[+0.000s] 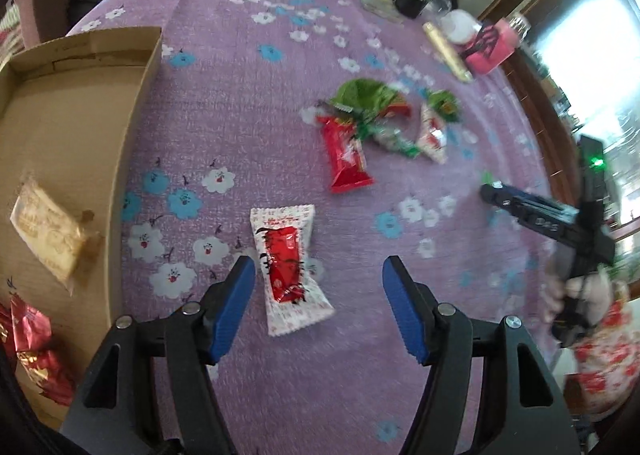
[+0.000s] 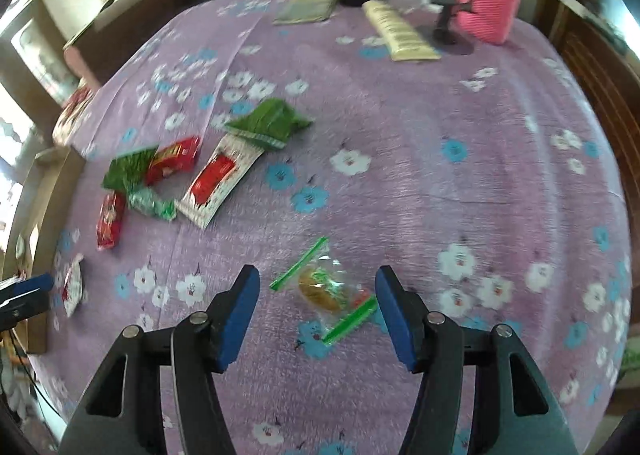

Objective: Organize snacks
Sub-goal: 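Grasp the red-and-white packet with the left tool while the right grasps the cookie bag, then place the red-and-white packet and cookie bag into the box, opening both tools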

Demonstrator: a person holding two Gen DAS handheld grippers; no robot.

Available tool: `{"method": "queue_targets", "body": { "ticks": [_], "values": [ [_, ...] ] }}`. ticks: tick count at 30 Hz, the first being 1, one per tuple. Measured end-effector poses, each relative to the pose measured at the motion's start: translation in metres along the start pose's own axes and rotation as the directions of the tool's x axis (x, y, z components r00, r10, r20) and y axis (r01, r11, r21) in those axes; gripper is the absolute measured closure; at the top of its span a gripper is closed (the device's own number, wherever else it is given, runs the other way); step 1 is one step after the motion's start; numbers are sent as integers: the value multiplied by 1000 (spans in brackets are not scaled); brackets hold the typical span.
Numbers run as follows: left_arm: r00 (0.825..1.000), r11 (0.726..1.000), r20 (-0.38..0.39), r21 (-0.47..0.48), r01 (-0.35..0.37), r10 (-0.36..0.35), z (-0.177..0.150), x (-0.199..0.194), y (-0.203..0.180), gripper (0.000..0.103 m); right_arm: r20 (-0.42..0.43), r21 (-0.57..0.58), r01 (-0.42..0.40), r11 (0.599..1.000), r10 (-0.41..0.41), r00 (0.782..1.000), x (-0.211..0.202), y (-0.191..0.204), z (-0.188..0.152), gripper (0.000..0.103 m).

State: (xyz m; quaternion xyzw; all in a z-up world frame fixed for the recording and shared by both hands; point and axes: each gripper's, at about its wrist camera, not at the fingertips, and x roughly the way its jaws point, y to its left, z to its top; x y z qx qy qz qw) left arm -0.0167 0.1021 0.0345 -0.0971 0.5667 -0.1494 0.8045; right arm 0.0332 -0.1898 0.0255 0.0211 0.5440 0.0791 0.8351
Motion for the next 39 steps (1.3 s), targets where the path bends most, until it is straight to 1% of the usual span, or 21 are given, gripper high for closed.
{"method": "queue_targets", "body": {
  "ticks": [3,4,5,6,8,9,10,12,13,15,20,22,25,27,29,32,33,35,37,38,39],
  "values": [
    [999,998,0,28,-48,48,0,15,-3,35,9,-27,15,1000,-15,1000,4,0,-3,45],
    [998,997,13,48,-60,60,2,15,-7,31,12,-34,22,999,-21,1000,5,0,-3,49],
    [997,995,9,64,-80,79,3,18,-10,31,13,-39,26,999,-26,1000,4,0,-3,53],
    [995,993,9,74,-97,96,4,19,-12,33,14,-39,24,999,-24,1000,5,0,-2,55],
    [990,985,31,104,-140,137,2,21,-18,37,21,-30,21,999,-20,1000,3,-3,-2,66],
    [985,978,37,121,-173,169,1,21,-20,51,23,-23,23,999,-22,999,2,-4,-2,71],
    [984,975,31,132,-180,177,1,21,-21,73,25,-8,11,1000,-11,1000,2,-6,-2,73],
    [990,985,7,98,-139,139,2,18,-16,76,32,22,-16,1000,15,999,0,-10,-3,76],
    [990,986,7,90,-139,139,2,16,-16,76,34,32,-25,999,24,999,-1,-10,-4,77],
    [988,984,19,85,-154,152,1,9,-17,76,39,63,-55,996,53,998,-5,-11,-6,78],
    [991,992,67,42,-123,120,1,-27,-23,76,68,90,-121,989,115,991,-25,2,-9,78],
    [989,992,94,26,-121,118,2,-44,-21,76,78,96,-173,980,166,983,-35,14,-8,79],
    [979,988,138,-2,-152,151,0,-78,-6,76,82,88,-258,962,251,964,-43,43,-1,79],
    [972,985,160,-34,-171,174,-1,-96,10,76,79,80,-321,944,315,946,-44,69,5,79],
    [966,982,176,-65,-179,188,-2,-110,32,76,65,44,-381,924,378,924,-46,108,13,79],
    [960,975,186,-107,-193,211,-2,-119,72,76,35,-47,-431,901,433,901,-49,172,21,79],
    [958,973,187,-119,-197,217,-1,-121,86,76,17,-64,-459,886,461,887,-48,194,23,79],
    [957,970,185,-137,-199,223,4,-121,117,76,-8,-98,-487,868,488,873,-48,231,25,79],
    [959,970,178,-140,-199,223,10,-119,138,76,-47,-111,-510,853,508,860,-41,265,25,79],
    [958,969,174,-141,-203,226,14,-117,151,76,-69,-112,-514,851,509,858,-35,283,26,79],
    [960,970,170,-143,-199,222,18,-116,162,76,-79,-118,-508,853,502,861,-31,295,27,79]
  ]
}}
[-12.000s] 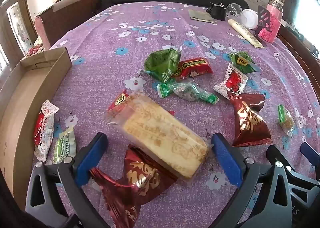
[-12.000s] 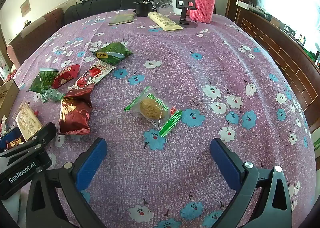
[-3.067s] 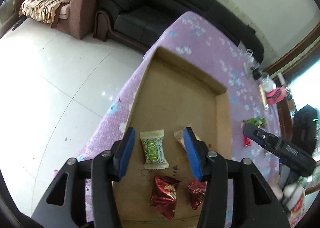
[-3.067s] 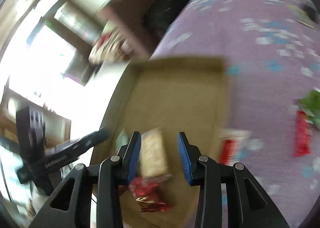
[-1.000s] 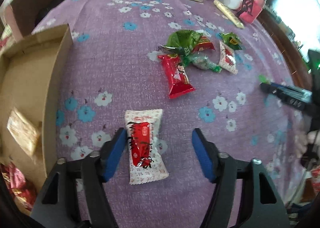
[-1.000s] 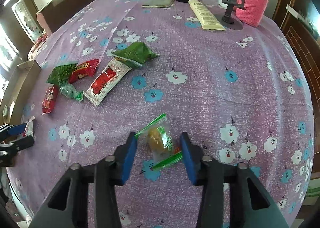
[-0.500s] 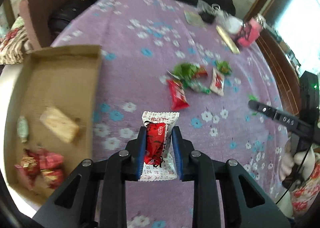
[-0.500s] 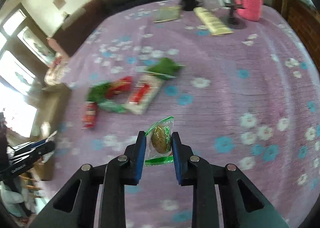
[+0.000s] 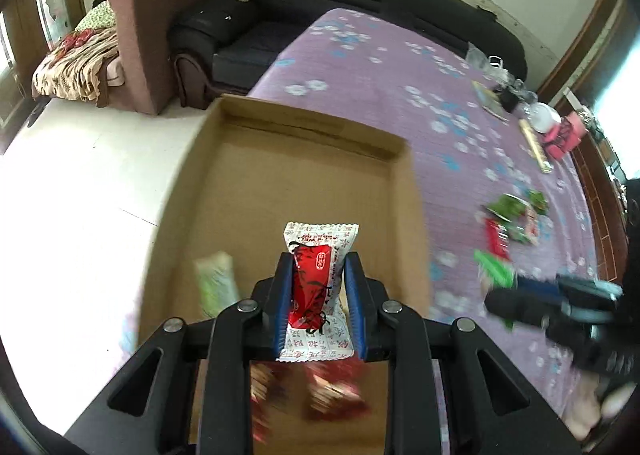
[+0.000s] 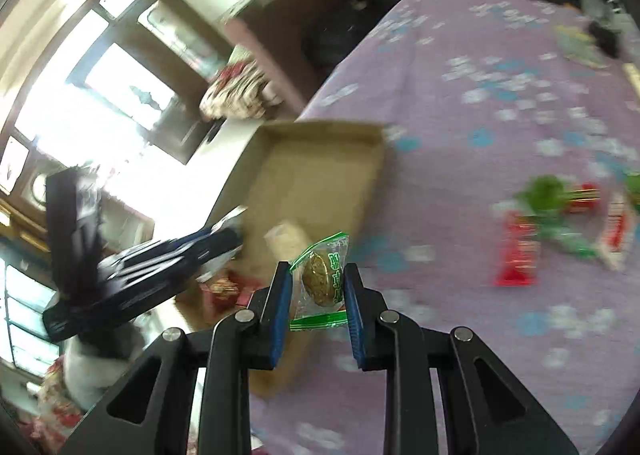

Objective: Organize snacks
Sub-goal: 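Place the red-and-white packet and cookie bag into the box, opening both tools, then raise both tools back from the box toward the remaining snacks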

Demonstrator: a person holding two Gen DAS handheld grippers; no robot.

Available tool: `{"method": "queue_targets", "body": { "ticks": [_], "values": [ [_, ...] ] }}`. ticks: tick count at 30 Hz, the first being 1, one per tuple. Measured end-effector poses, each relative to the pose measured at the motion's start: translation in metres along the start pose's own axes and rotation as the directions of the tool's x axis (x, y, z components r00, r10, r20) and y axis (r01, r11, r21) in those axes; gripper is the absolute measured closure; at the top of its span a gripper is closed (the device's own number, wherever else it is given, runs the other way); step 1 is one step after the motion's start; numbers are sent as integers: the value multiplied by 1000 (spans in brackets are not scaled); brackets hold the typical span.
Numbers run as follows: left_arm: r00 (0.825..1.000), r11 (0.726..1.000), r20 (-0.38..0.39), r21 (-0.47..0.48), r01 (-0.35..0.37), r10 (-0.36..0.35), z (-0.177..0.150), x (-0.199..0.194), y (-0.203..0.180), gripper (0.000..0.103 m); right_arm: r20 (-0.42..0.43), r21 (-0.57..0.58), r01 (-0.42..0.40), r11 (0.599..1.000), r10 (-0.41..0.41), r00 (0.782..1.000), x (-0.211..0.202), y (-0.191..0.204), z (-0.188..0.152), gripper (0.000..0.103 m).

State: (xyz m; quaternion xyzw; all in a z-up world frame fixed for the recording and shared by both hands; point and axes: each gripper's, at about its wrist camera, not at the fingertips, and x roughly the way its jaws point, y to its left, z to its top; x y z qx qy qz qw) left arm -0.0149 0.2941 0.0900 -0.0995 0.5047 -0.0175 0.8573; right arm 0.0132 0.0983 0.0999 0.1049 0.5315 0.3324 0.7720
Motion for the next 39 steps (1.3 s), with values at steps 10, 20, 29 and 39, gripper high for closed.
{"method": "queue_targets", "body": {
  "ticks": [10,20,29,39],
  "values": [
    [997,999,-65,9,40,-39,18,42,48,74,-132,-47,101,994,-107,985,93,52,4,79],
    [994,993,-16,-43,110,-111,21,17,68,51,-116,-43,137,990,-141,983,98,60,-3,71],
    [982,984,150,-118,131,-113,11,-57,46,23,382,-25,551,834,-502,776,-1,57,-70,33],
    [924,978,348,-183,-99,159,-46,-179,-6,23,357,-119,407,906,-343,869,-16,71,-96,33]
  ]
}}
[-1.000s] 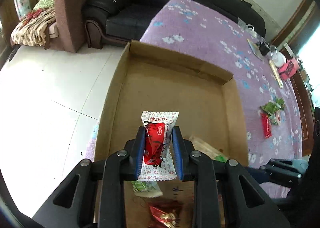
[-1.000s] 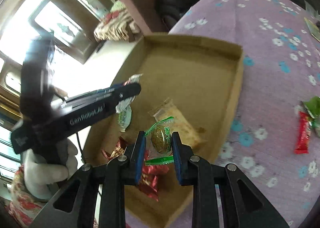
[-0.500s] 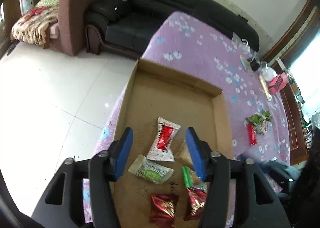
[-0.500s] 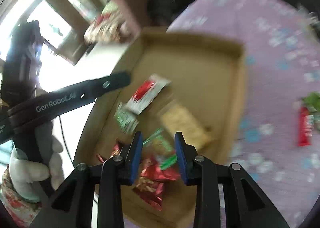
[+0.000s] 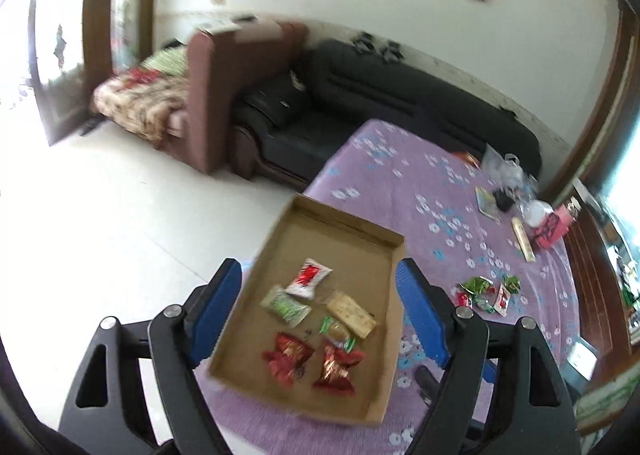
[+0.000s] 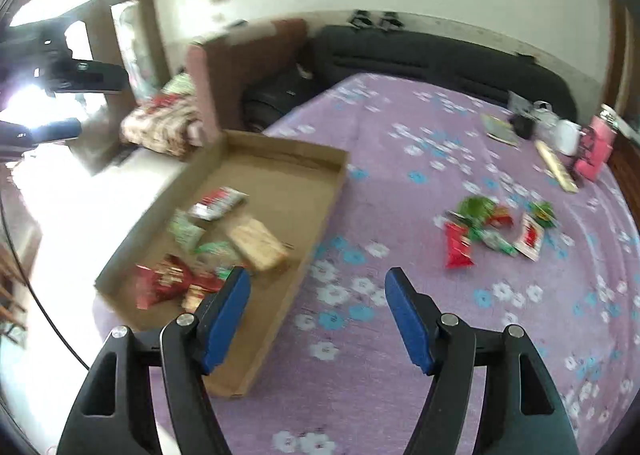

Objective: Organize snacks
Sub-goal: 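Raise both tools back from the box toward the remaining snacks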

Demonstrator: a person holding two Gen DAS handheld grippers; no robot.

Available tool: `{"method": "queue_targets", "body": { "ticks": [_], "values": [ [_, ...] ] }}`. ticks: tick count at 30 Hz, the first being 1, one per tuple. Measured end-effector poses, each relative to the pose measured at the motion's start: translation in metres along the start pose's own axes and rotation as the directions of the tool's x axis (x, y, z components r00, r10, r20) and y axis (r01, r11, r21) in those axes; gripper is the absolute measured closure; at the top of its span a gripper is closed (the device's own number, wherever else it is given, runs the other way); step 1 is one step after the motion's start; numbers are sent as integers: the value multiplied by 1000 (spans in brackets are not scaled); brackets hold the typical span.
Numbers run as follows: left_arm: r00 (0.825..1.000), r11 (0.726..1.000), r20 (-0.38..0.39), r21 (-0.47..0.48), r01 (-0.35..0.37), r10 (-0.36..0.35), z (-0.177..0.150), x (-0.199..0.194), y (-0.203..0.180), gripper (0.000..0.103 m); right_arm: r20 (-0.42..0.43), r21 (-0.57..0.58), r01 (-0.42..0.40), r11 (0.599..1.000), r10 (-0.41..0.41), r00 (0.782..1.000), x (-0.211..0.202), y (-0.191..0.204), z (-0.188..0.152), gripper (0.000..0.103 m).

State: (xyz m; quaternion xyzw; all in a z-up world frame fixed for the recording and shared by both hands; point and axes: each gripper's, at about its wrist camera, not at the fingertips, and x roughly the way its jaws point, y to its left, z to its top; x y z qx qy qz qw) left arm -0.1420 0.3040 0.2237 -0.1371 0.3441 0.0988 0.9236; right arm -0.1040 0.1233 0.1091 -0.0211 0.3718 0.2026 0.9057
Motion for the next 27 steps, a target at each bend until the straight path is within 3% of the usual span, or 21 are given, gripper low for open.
{"method": "queue_targets", "body": {
  "ticks": [3,6,9,10,12,13,16,18,21,24,27],
  "values": [
    [996,995,20,-47,-84,85,-12,-42,13,23,19,-66,-94,993,96,995,-8,20,12,33],
    [980,977,46,-100,-189,194,-25,-80,31,23,41,-149,-187,971,195,980,-17,50,22,33],
    [949,946,85,-139,-292,305,-36,-117,49,21,37,-180,-266,947,277,960,-24,72,28,33],
    [934,931,88,-161,-329,345,-39,-127,55,15,26,-185,-288,940,297,954,-25,77,29,33],
    [899,888,62,-197,-416,434,-46,-136,62,11,7,-201,-318,927,326,945,-26,86,27,33],
    [888,876,46,-197,-440,457,-49,-137,63,11,4,-212,-328,920,337,942,-27,91,25,33],
    [881,869,25,-182,-460,472,-57,-131,65,11,-3,-232,-355,906,364,931,-32,100,20,33],
    [896,885,19,-170,-434,443,-60,-127,64,12,-10,-247,-363,899,372,928,-32,102,19,33],
    [925,908,-11,-188,-375,380,-65,-120,67,24,-9,-262,-347,901,358,934,-32,98,16,33],
    [940,924,-63,-176,-340,334,-69,-101,54,31,-14,-260,-326,909,334,943,-29,88,15,33],
    [955,940,-57,-166,-297,292,-69,-98,39,31,-24,-257,-313,914,318,948,-27,79,12,33]
  ]
}}
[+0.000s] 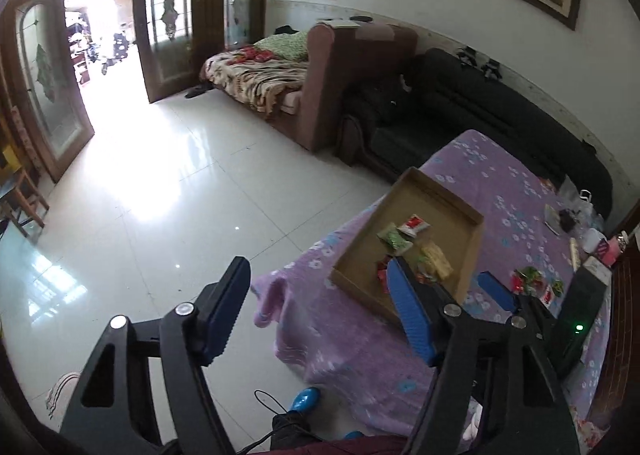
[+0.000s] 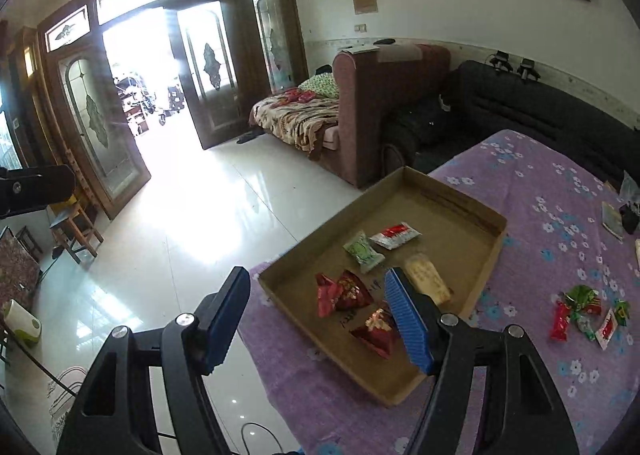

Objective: Organize snacks
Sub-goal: 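Raise both tools back from the box toward the remaining snacks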

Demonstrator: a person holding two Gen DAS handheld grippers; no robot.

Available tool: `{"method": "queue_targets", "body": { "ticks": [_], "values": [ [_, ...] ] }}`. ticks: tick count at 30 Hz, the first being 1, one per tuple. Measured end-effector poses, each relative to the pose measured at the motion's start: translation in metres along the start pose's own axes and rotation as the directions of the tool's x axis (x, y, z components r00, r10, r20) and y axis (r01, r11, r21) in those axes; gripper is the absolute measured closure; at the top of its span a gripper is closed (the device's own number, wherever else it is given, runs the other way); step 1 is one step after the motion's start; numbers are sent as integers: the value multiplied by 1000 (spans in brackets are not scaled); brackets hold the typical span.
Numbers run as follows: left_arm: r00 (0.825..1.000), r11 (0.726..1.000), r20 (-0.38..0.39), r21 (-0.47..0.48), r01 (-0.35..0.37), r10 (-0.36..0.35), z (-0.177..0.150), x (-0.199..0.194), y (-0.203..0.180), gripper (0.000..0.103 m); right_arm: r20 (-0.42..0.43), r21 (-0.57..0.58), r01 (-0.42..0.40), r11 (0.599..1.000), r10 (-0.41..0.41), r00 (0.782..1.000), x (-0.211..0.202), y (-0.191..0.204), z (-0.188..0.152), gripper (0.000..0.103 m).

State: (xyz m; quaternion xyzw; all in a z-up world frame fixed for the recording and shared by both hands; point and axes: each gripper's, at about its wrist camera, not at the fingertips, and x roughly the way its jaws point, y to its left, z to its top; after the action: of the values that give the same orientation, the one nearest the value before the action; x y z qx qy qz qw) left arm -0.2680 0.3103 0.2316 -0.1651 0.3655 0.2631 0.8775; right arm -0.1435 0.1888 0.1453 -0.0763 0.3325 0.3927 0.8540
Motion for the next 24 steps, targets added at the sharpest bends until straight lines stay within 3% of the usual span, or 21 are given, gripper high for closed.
{"method": "queue_targets", "body": {
  "ticks": [8,13,17,20,22,24],
  "values": [
    [997,997,-29,20,76,-76,-1,-2,-28,31,-45,41,28,999,-26,999,2,-42,-18,33],
    [992,996,-85,-2,90,-90,-2,19,-45,31,-58,162,60,985,-52,997,-1,-85,-29,33],
    [982,986,-97,8,165,-164,6,42,-63,31,-58,273,104,956,-92,994,-13,-125,-42,33],
    [951,960,-145,30,280,-273,12,74,-86,31,-77,321,188,928,-172,982,-28,-158,-51,33],
    [935,944,-170,57,324,-311,16,90,-102,31,-105,370,274,888,-253,962,-41,-188,-59,33],
    [902,912,-210,89,401,-376,18,110,-122,31,-152,438,352,828,-317,936,-52,-220,-68,33]
  ]
}}
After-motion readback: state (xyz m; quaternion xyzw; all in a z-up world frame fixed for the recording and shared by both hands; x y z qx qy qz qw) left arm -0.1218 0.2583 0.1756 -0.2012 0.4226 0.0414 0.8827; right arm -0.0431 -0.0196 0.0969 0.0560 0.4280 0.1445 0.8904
